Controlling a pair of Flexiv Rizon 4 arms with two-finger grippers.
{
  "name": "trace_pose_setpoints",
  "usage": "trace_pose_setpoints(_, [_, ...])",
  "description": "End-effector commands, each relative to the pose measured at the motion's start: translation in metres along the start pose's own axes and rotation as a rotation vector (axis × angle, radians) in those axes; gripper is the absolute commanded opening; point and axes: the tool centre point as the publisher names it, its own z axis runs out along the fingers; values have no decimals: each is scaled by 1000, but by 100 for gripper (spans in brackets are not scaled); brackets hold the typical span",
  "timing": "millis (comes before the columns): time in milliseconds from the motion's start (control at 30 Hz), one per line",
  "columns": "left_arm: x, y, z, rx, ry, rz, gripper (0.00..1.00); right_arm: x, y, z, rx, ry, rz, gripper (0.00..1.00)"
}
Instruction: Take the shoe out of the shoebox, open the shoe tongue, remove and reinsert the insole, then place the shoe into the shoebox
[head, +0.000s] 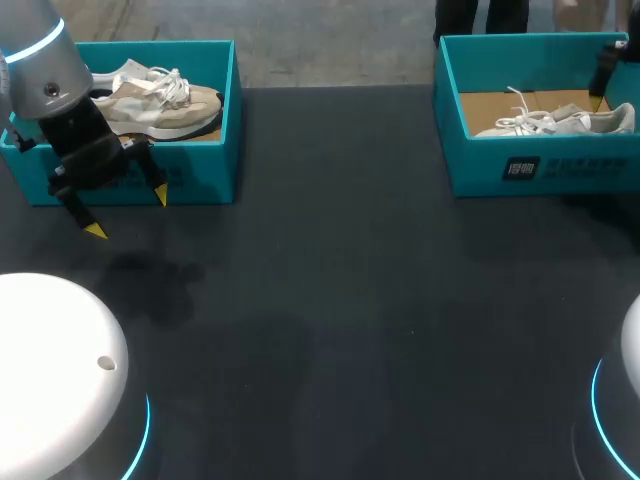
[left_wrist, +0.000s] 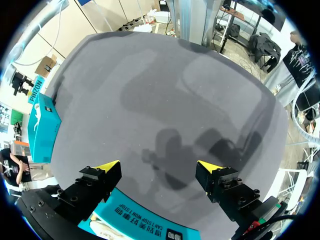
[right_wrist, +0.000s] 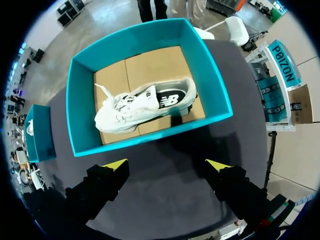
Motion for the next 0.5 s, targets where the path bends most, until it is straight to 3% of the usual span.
trace_pose_setpoints(33, [0,0,0,-2,2,0,100,0,-2,0,-4,1,2,100])
trace_pose_setpoints(500, [-2,4,-2,-6,26,-18,100,0,-2,0,-4,1,2,100])
